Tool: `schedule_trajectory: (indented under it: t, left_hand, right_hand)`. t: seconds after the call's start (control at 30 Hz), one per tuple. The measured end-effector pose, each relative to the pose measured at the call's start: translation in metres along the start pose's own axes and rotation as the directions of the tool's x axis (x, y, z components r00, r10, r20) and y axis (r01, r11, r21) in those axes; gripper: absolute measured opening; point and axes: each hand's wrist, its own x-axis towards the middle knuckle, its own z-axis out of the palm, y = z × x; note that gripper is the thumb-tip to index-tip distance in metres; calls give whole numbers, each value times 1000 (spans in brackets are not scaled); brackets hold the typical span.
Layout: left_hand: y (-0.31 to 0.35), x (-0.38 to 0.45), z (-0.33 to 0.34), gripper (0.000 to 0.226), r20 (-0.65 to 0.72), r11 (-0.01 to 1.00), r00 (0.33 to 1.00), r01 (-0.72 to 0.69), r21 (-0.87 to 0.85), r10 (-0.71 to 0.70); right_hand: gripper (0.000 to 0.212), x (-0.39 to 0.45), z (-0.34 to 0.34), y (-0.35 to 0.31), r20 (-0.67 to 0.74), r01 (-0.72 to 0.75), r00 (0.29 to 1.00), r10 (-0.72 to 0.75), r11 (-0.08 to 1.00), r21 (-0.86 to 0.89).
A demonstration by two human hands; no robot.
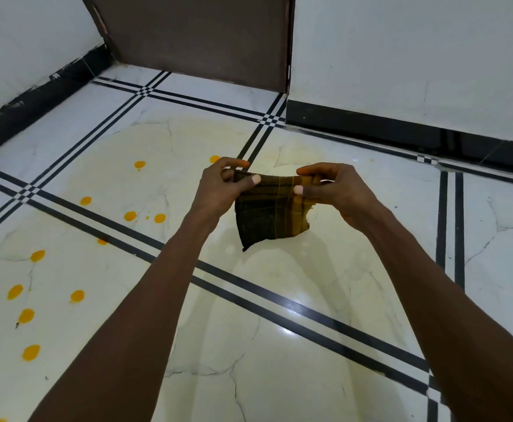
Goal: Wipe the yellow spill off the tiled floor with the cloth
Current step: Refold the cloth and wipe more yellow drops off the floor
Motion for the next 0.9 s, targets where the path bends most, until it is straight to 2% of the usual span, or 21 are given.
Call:
schedule_trajectory:
  t: [0.13,0.3,0.5,0.63,0.9]
  left_hand:
    - [0,-2,3,52,63,986,996,-64,154,55]
    - [0,-3,9,58,88,899,990,-139,415,113]
    - [-11,-2,11,49,101,836,985,-174,520,143]
    - [-16,0,9,43,77,835,985,-172,522,155]
    - [-22,5,3,16,54,836,975,-215,505,217]
  right_hand:
    - [42,6,0,0,-14,50,998,-55,966,-252]
    - [46,5,5,0,-25,106,990,-136,863,-494]
    - [36,6,9,8,-58,104,983,-172,797,-595]
    - [28,8,8,13,-92,102,974,-205,770,-630]
    - [21,13,7,17,-92,104,977,-191,811,-576]
